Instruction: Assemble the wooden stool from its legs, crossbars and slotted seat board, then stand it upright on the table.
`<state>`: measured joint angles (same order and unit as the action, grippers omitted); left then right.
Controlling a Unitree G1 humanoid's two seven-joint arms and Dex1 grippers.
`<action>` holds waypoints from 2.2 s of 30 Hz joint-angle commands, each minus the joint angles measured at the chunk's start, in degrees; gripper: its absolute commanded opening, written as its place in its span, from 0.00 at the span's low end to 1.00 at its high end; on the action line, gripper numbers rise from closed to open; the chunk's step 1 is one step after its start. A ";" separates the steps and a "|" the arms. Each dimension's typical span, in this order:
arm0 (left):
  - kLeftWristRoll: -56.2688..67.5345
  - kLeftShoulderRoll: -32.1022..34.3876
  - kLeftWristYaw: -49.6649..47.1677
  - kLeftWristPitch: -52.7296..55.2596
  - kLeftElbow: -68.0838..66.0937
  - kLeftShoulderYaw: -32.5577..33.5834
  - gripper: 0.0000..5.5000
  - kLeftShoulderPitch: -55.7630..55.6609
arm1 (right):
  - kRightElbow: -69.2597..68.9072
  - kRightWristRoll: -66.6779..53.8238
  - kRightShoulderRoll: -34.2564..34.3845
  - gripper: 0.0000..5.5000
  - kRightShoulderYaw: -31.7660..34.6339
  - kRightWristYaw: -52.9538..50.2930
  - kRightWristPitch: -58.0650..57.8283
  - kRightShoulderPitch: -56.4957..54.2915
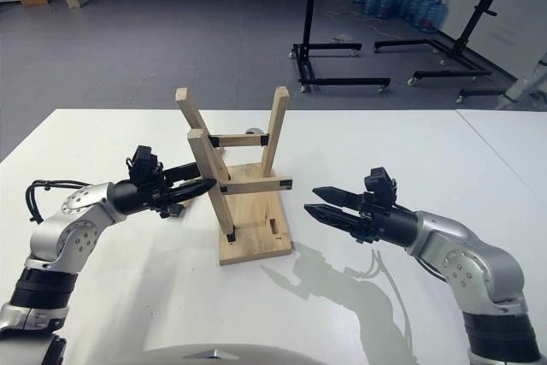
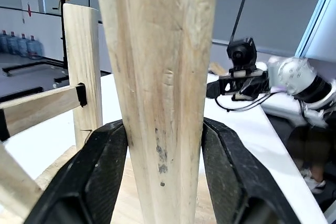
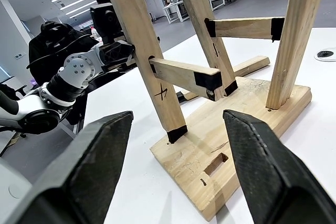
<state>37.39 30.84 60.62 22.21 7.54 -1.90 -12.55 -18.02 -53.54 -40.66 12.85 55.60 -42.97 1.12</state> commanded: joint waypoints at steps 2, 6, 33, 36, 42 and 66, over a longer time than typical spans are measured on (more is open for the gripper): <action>-8.33 4.83 0.83 -2.76 2.42 -4.77 0.38 8.79 | -1.27 0.99 0.00 0.57 -0.14 0.03 0.70 0.48; -8.98 5.76 -0.62 -4.37 6.24 -6.75 0.38 13.97 | -1.59 2.05 0.10 0.57 -0.30 -0.32 1.57 0.55; -18.13 -0.38 -29.41 6.44 -0.15 0.73 0.67 7.30 | -2.82 8.21 3.38 0.57 -0.66 -4.94 8.35 4.56; -20.32 -4.72 -34.38 5.34 -3.34 0.41 0.67 6.44 | -3.29 8.20 4.51 0.57 -1.54 -5.72 8.21 4.49; -29.95 -5.18 -38.92 2.58 -11.05 -2.96 0.67 5.09 | -5.08 7.15 4.77 0.57 -2.68 -5.79 6.93 5.18; -24.21 -15.74 -39.86 -18.39 -32.48 9.45 0.38 1.21 | -4.27 8.00 7.00 0.57 -2.98 -6.40 9.60 4.89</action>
<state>12.51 15.81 21.04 5.79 -25.00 6.25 -11.89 -22.77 -45.98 -33.92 9.12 49.82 -33.81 7.14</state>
